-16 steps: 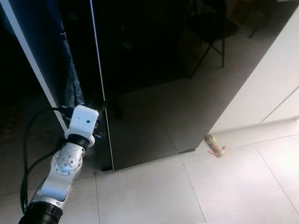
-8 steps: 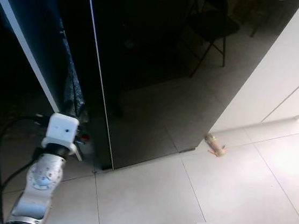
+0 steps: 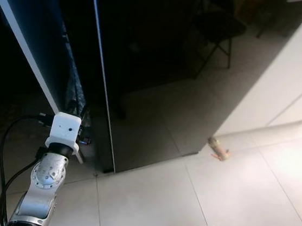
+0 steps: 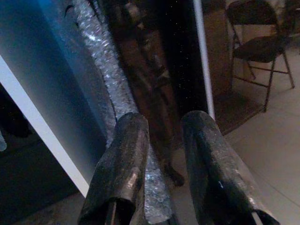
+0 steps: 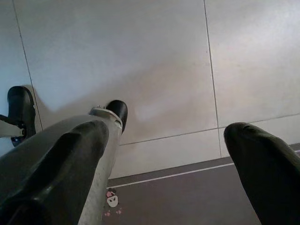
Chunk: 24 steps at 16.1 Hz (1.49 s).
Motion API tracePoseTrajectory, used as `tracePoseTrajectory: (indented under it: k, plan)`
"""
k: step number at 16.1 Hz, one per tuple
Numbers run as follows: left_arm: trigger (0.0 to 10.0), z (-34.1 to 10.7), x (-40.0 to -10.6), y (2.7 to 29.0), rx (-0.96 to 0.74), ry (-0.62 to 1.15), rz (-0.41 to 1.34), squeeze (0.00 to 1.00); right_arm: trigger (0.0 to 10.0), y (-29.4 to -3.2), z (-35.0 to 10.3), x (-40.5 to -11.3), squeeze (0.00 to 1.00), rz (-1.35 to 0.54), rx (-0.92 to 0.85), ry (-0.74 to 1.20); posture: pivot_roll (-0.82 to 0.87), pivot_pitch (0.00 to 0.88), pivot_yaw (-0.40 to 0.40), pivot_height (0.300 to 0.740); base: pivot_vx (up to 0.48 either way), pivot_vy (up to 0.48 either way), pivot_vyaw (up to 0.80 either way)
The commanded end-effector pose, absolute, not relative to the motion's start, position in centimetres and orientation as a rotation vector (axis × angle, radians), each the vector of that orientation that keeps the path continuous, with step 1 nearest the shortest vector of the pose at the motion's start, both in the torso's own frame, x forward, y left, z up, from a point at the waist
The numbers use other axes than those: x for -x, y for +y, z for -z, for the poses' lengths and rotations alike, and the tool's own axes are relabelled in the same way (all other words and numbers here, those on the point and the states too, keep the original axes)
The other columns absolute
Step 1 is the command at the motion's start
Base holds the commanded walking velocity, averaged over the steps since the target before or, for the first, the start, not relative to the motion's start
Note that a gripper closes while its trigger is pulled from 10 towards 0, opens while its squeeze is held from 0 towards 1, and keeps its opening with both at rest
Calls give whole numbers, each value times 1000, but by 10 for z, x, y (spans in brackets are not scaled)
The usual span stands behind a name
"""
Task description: Restocking fridge
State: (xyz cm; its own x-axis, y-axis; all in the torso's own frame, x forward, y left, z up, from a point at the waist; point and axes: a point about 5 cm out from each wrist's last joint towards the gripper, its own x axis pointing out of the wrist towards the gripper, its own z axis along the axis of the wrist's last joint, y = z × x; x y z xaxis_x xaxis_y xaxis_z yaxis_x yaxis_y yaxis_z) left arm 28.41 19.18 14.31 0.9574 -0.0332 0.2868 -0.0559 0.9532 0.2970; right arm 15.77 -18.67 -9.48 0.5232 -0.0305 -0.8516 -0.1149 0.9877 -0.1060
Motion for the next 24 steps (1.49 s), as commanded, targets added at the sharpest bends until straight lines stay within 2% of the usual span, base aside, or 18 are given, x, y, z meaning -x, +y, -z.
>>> tracePoseTrajectory:
  k: [1, 5, 14, 24]
  plan:
    - [10000, -145, -284, 189, -306, -295, 2, 0, 10000, -187, 98, -150, 0, -56, 157, 1045, -126, 150, -39, 740, 281, 0, 0]
    - [10000, -145, -284, 187, -302, -297, 15, 0, 10000, -186, 98, -150, 0, -61, 156, 1045, -120, 140, -36, 740, 278, 0, 0]
    - [10000, -144, -285, 176, -289, -299, 74, 0, 10000, -186, 98, -150, 0, -62, 156, 1045, -122, 156, -37, 740, 0, 0, 0]
    - [10000, -149, -305, 163, -288, -310, 90, 0, 10000, -186, 98, -150, 0, -57, 154, 1044, -130, 160, -39, 740, 0, 0, 0]
